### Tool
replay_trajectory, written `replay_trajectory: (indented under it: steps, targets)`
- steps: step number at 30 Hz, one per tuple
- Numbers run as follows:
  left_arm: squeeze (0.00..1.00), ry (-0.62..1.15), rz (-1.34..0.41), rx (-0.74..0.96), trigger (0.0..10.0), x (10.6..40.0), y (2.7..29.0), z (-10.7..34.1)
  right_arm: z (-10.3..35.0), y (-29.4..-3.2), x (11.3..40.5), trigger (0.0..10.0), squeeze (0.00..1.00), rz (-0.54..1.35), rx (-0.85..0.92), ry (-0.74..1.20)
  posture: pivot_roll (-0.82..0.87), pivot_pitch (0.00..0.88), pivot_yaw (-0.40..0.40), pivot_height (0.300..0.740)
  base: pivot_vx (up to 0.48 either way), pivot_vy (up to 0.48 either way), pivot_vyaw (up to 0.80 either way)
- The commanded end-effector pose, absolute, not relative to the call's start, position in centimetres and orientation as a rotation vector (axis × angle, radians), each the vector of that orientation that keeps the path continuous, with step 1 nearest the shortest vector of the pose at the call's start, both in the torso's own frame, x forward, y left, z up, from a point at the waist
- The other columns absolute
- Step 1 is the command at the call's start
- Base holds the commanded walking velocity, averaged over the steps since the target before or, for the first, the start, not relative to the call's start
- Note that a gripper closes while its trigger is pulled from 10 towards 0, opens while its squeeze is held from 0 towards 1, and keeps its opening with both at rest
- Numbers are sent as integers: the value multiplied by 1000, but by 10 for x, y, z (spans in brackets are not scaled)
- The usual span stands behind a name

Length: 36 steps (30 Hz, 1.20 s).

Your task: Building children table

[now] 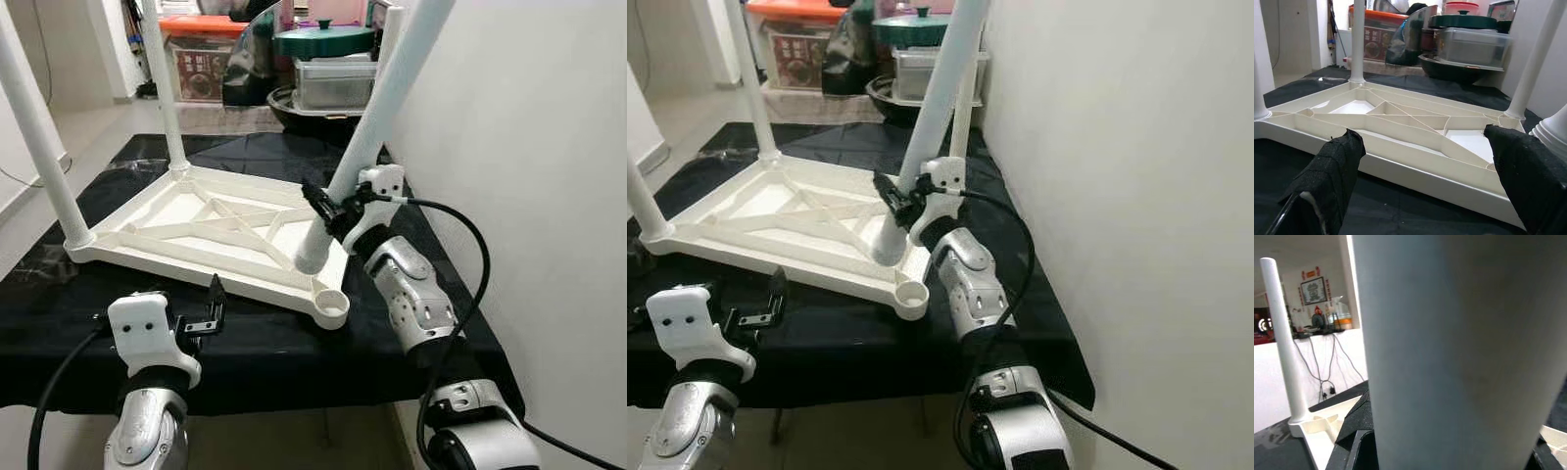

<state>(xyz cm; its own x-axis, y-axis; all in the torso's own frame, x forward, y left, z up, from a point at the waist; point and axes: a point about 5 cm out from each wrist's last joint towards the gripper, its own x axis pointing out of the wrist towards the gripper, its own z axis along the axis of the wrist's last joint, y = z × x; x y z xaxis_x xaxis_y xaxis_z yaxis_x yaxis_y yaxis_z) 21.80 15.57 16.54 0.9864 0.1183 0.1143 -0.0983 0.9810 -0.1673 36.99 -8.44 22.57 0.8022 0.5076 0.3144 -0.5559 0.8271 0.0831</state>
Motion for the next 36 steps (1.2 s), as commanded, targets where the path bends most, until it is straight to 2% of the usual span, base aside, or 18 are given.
replay_trajectory:
  steps: [1, 27, 30, 32, 34, 36]
  targets:
    - [0, -128, 104, -153, 10000, 218, 155, 166, 233, -86, 370, 10000, 0, 564, 180, -321, -5, 0, -37, 740, 0, 0, 0]
    - [0, -96, 88, -191, 10000, 216, 151, 162, 235, -92, 375, 10000, 0, 565, 181, -313, 2, 0, -32, 740, 0, 0, 0]
    - [0, -90, 80, -199, 10000, 215, 150, 161, 239, -96, 380, 10000, 0, 571, 169, -314, 3, 0, -31, 740, 0, 0, 0]
    - [0, -60, 28, -225, 10000, 207, 143, 157, 254, -110, 392, 10000, 0, 587, 132, -307, 17, 37, -24, 740, 0, 0, 0]
    - [0, -49, 7, -233, 10000, 204, 140, 156, 260, -114, 396, 10000, 0, 594, 117, -304, 17, 37, -24, 740, 0, 0, 0]
    - [0, -26, -47, -229, 10000, 193, 131, 156, 269, -129, 404, 10000, 0, 626, 76, -267, 34, 88, -17, 740, 0, 0, 0]
